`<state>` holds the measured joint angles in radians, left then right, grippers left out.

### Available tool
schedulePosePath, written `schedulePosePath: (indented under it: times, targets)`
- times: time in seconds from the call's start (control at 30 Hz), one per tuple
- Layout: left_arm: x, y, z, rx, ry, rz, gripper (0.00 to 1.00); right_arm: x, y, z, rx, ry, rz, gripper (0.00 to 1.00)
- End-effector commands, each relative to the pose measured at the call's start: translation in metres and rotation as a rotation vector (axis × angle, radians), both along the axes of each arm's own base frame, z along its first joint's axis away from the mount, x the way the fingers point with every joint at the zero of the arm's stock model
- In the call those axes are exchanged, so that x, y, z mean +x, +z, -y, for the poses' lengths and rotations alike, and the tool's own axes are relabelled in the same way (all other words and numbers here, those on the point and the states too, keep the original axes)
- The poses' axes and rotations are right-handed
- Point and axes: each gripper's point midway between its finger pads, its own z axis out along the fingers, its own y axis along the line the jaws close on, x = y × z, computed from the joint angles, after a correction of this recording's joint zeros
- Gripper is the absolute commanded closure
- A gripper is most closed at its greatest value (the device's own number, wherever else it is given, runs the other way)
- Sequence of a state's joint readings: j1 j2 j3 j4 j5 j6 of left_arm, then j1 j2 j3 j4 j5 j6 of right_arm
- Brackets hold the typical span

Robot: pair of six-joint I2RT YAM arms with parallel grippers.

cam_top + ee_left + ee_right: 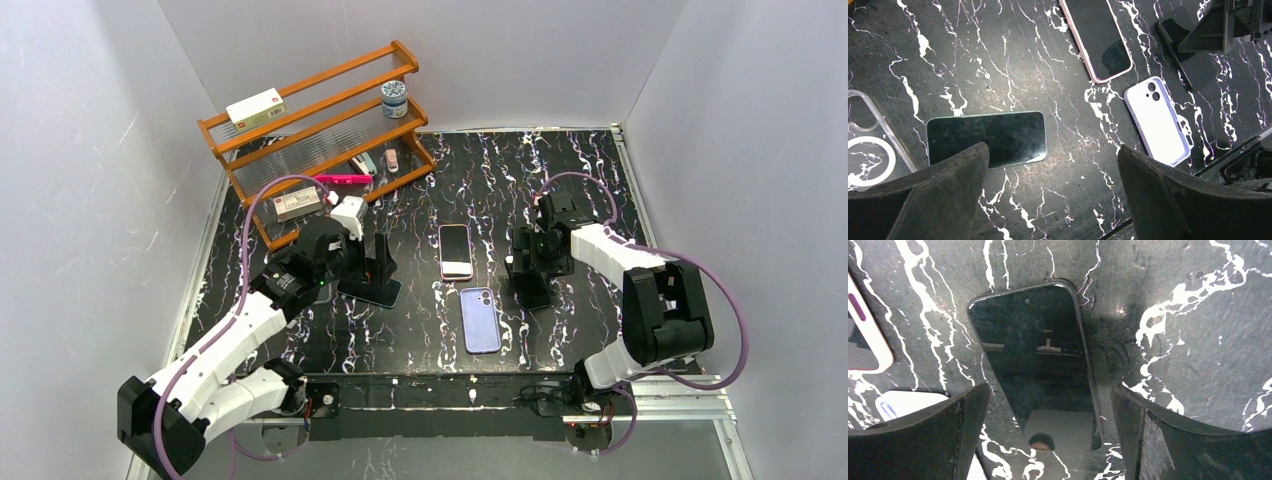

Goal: Put the phone into the phone case

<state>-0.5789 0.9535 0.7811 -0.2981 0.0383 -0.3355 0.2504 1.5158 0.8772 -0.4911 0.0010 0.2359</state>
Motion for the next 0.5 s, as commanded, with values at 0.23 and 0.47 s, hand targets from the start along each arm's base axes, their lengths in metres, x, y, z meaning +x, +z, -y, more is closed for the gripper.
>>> schedulePosePath:
  times: [0.23, 0.47]
  targets:
    - [-0.002, 0.009, -0.002, -0.007, -0.010, 0.035, 0.02, 0.011, -0.007, -0.020, -0.038, 0.184, 0.008, 0.01]
    - [-0.002, 0.010, -0.003, -0.003, -0.009, 0.042, 0.02, 0.010, -0.013, -0.019, -0.065, 0.206, -0.017, 0.06]
